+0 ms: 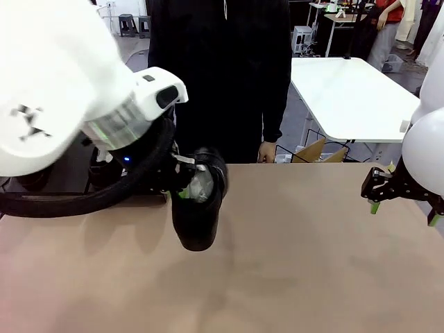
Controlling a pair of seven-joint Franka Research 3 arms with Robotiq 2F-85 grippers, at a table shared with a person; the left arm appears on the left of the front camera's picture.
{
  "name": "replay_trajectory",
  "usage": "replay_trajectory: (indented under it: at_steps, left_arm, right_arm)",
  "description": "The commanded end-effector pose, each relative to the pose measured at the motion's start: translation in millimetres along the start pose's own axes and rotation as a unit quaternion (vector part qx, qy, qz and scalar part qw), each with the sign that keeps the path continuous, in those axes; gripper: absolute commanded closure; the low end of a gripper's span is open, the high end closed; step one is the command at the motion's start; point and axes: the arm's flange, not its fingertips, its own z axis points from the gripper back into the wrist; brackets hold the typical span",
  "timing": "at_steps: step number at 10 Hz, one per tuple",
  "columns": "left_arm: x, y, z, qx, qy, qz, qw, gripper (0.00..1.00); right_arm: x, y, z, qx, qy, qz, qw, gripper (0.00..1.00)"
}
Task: Organize the shoes by placing them on the stand.
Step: Place the Shoe from the middle of the table onto the Shoes Stand.
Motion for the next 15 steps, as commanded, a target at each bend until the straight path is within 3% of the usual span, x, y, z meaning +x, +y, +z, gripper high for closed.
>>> replay_trajectory:
  at_steps: [1, 2, 3, 4, 5, 7, 8, 9, 11, 12, 13, 15]
  left_arm:
    - [5.2, -14.7, -22.5, 0.062, -0.032, -0.002, 0.998, 1.0]
    - [5.2, -14.7, -22.5, 0.062, -0.032, -0.002, 0.998, 1.0]
    - [-1.0, -4.4, -9.2, 0.019, -0.003, -0.006, 1.0, 1.0]
    - [5.7, 6.9, 4.9, 0.031, -0.067, -0.027, 0.997, 1.0]
    - [17.0, 25.5, 22.1, 0.032, -0.119, -0.008, 0.992, 1.0]
    - [31.3, 75.2, 53.8, 0.054, -0.189, -0.009, 0.98, 1.0]
    - [38.6, 96.3, 63.4, 0.052, -0.202, -0.02, 0.978, 1.0]
    - [50.7, 124.3, 69.5, 0.103, -0.22, 0.026, 0.97, 1.0]
    - [73.3, 163.0, 72.4, 0.153, -0.202, 0.009, 0.967, 1.0]
    - [80.2, 176.0, 73.7, 0.185, -0.208, 0.047, 0.959, 1.0]
    - [60.8, 160.1, 76.4, 0.124, -0.203, 0.021, 0.971, 1.0]
    - [60.8, 160.1, 76.4, 0.124, -0.203, 0.021, 0.971, 1.0]
  right_arm:
    - [3.1, 2.2, 2.5, 0.003, -0.001, 0.009, 1.0, 0.0]
    - [3.1, 2.2, 2.5, 0.003, -0.001, 0.009, 1.0, 0.0]
    - [3.1, 2.2, 2.5, 0.003, -0.001, 0.009, 1.0, 0.0]
    - [3.1, 2.2, 2.5, 0.003, -0.001, 0.009, 1.0, 0.0]
    - [3.1, 2.2, 2.5, 0.003, -0.001, 0.009, 1.0, 0.0]
    - [3.1, 2.2, 2.5, 0.003, -0.001, 0.009, 1.0, 0.0]
    - [3.1, 2.2, 2.5, 0.003, -0.001, 0.009, 1.0, 0.0]
    - [3.1, 2.2, 2.5, 0.003, -0.001, 0.009, 1.0, 0.0]
    - [3.1, 2.2, 2.5, 0.003, -0.001, 0.009, 1.0, 0.0]
    - [3.1, 2.2, 2.5, 0.003, -0.001, 0.009, 1.0, 0.0]
    - [3.1, 2.2, 2.5, 0.003, -0.001, 0.009, 1.0, 0.0]
    - [3.1, 2.2, 2.5, 0.003, -0.001, 0.009, 1.0, 0.0]
